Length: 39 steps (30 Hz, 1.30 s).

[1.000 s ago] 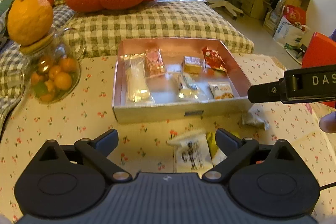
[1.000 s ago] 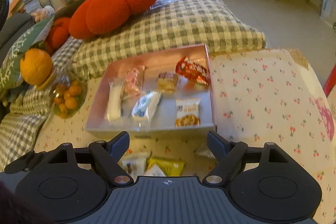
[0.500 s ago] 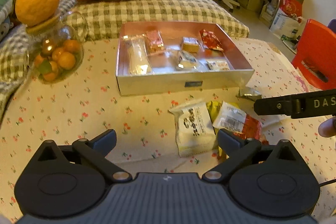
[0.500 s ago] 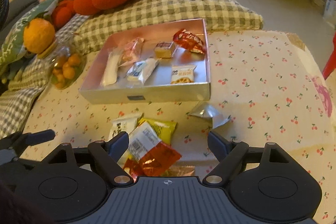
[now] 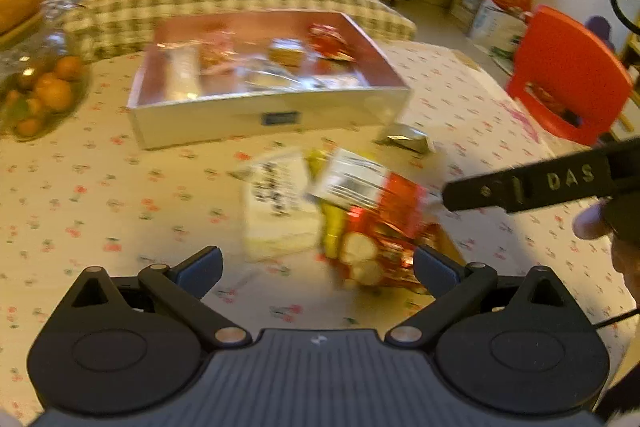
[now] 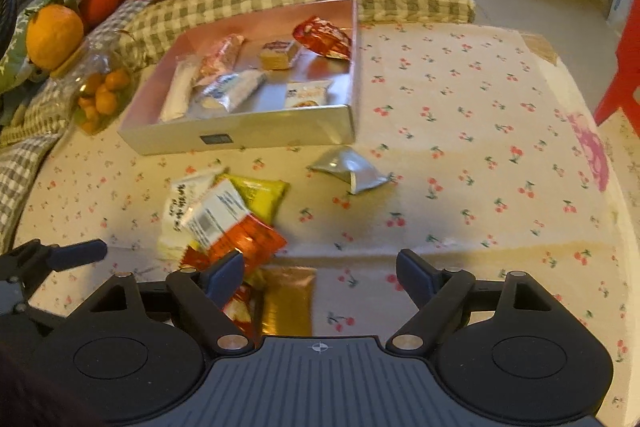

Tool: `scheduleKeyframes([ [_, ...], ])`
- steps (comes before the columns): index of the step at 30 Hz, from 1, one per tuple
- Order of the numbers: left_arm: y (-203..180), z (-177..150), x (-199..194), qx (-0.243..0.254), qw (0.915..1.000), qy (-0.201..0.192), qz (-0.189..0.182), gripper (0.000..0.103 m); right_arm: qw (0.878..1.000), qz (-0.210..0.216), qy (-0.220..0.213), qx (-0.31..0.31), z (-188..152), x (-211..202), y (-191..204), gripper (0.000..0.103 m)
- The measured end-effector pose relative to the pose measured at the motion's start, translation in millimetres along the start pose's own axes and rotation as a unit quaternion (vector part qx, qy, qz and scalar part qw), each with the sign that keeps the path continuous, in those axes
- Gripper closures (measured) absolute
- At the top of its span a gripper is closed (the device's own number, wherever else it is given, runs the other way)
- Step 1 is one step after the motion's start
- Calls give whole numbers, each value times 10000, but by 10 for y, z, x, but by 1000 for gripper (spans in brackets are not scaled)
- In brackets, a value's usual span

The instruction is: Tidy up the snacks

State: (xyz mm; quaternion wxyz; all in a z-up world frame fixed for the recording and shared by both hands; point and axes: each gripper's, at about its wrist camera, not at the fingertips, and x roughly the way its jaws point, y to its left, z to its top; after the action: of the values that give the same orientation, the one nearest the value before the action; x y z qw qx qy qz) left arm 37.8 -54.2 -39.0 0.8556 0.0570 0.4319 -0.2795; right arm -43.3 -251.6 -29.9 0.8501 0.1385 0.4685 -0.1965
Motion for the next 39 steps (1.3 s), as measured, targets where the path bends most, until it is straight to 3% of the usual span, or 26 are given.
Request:
scheduleKeyframes([
  [8,-228,-25,149,104,9997,-27,-225,12,9998,-65,131,117,-50,1,-176,18],
  [12,-286,-26,212,130,9996,73,-245,31,9996,-26,253,111,-87,30,-202,18],
  [18,-303,-32,188,218,9996,95,-119,45,9993,-4,364,29,-118,59,-182,18],
  [19,-295,-35,174,232,9996,100,-131,52,9993,8,379,25,-121,62,-180,18],
  [32,-59,-114,15,208,9993,294,23,54,9970,266,721,-78,-245,193,-13,18],
  [39,140,-229,-103,187,9991,323,183,54,9973,121,568,-442,-352,201,198,18],
])
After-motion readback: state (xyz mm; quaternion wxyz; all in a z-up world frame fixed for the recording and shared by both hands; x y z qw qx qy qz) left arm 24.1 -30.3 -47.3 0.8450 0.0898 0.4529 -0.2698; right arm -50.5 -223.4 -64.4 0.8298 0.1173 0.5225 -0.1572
